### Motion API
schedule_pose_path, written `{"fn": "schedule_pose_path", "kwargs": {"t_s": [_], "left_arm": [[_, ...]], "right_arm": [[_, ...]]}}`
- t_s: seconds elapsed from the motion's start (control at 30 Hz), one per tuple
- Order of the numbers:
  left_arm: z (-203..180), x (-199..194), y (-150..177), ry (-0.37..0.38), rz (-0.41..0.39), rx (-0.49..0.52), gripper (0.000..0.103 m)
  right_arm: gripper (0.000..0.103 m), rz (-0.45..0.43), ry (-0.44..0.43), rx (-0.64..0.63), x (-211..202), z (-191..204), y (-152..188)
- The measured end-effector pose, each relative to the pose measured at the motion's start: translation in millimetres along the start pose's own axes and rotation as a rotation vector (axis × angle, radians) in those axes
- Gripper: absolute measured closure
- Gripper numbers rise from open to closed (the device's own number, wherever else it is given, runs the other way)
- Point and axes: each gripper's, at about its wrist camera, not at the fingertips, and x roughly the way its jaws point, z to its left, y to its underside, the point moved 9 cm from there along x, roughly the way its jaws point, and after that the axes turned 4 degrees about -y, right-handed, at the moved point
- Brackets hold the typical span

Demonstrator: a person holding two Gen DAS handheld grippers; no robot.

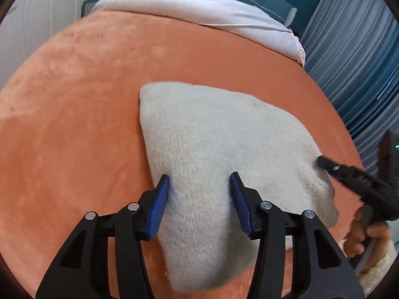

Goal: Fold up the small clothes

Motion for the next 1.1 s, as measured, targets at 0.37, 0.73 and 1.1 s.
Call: {"fn": "schedule_pose_path", "kwargs": {"t_s": [0.37,0.73,1.1], "left_arm": [[4,14,43,-0.138,0.078,-0.035,0.038],[-5,-4,50,-0.244,0.054,0.003,0.033],[-43,-42,95,-0.287,-0.023,0.079,0.016]], "right_arm": [[0.079,0.113,0.035,-0.166,7,19,54],[0.074,0.079,0.124,-0.242,-12,20,71],[0.025,-0.131,0.243,-0.214,-83,21,116]]}}
